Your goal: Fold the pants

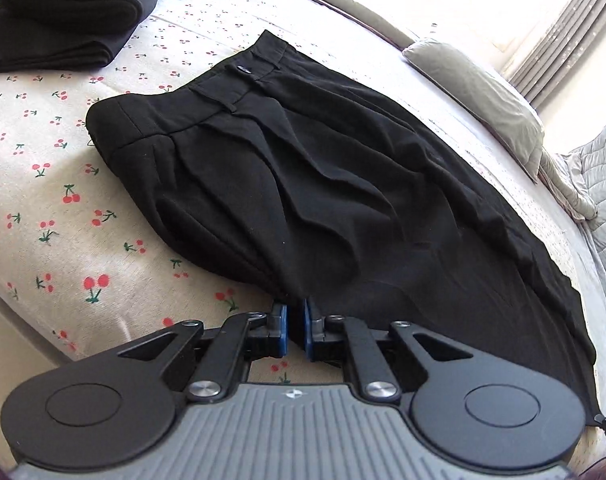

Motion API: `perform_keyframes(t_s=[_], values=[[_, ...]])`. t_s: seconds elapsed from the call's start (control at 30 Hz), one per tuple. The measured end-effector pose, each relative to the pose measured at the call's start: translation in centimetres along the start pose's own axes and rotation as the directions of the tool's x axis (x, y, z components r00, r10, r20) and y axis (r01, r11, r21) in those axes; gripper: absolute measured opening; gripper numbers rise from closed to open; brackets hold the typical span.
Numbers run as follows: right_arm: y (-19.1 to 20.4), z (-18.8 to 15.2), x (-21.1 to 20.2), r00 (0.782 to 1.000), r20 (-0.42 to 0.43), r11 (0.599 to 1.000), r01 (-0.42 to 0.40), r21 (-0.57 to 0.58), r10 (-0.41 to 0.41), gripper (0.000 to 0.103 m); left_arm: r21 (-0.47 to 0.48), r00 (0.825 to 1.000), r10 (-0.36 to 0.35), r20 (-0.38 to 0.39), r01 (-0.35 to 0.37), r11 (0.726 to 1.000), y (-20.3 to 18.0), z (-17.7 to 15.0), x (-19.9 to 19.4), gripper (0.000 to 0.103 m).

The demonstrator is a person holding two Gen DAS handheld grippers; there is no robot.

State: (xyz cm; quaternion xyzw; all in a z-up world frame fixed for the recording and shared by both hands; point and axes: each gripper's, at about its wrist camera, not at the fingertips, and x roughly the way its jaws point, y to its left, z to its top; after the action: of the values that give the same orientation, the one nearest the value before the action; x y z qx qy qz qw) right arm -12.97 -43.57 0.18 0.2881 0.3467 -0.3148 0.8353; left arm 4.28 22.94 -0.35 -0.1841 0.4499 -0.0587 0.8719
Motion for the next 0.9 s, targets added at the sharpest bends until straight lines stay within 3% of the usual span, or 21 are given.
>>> perform_keyframes(t_s=[0.1, 0.2, 0.27, 0.33, 0.37, 0.4, 0.47, 0.57, 0.63, 0.77, 0.9], values=[[-0.2, -0.8, 0.5, 0.998, -0.059, 0.998, 0.035, -0.043, -0.037, 0.0, 0.036, 0.999, 0.03, -0.038, -0.029, 0.999, 0.2, -0.7, 0.5, 0.008], [-0.6, -0.9, 0.9, 0.995, -0.097, 0.996, 0.026, -0.088, -0.034, 0.002, 0.148, 0.996, 0.079, -0.049, -0.071, 0.986, -1.2, -0.4, 0.8, 0.013], [-0.6, -0.7, 0.4, 0.993, -0.116, 0.995, 0.013, -0.101, -0.025, 0.018, 0.211, 0.992, 0.118, -0.042, -0.106, 0.972, -2.5, -0.4, 0.4, 0.018], [-0.9, -0.4, -0.5, 0.994, -0.097, 0.992, 0.045, -0.118, -0.057, 0.04, 0.249, 0.991, 0.134, -0.02, -0.125, 0.961, -3.4, -1.1, -0.9, 0.04], [-1.1, -0.3, -1.1, 0.995, -0.069, 0.99, 0.057, -0.131, -0.067, 0.052, 0.259, 0.992, 0.129, -0.007, -0.123, 0.958, -3.9, -1.4, -1.5, 0.045], [-1.4, -0.1, -1.6, 0.997, -0.035, 0.988, 0.069, -0.141, -0.074, 0.056, 0.269, 0.993, 0.119, 0.007, -0.117, 0.956, -4.3, -1.7, -2.1, 0.053], [-1.8, 0.7, -2.2, 0.996, 0.012, 0.985, 0.084, -0.15, -0.083, 0.056, 0.311, 0.996, 0.082, 0.03, -0.088, 0.946, -5.8, -2.5, -3.4, 0.059], [-2.0, 2.6, -1.8, 0.997, 0.066, 0.986, 0.04, -0.163, -0.03, 0.055, 0.395, 0.999, -0.02, 0.041, 0.002, 0.919, -9.2, -3.4, -4.3, 0.071], [-1.5, 4.1, -0.5, 0.995, 0.102, 0.979, -0.002, -0.202, 0.023, 0.055, 0.463, 0.993, -0.11, 0.034, 0.082, 0.883, -12.1, -4.2, -4.1, 0.084], [-0.6, 6.4, 4.1, 0.989, 0.144, 0.95, 0.011, -0.311, 0.035, 0.049, 0.545, 0.965, -0.264, 0.007, 0.218, 0.81, -17.9, -5.6, -1.4, 0.094], [-0.8, 8.0, 8.7, 0.994, 0.097, 0.95, -0.013, -0.313, 0.045, 0.044, 0.576, 0.934, -0.355, -0.049, 0.316, 0.753, -22.8, -7.2, 3.2, 0.1]])
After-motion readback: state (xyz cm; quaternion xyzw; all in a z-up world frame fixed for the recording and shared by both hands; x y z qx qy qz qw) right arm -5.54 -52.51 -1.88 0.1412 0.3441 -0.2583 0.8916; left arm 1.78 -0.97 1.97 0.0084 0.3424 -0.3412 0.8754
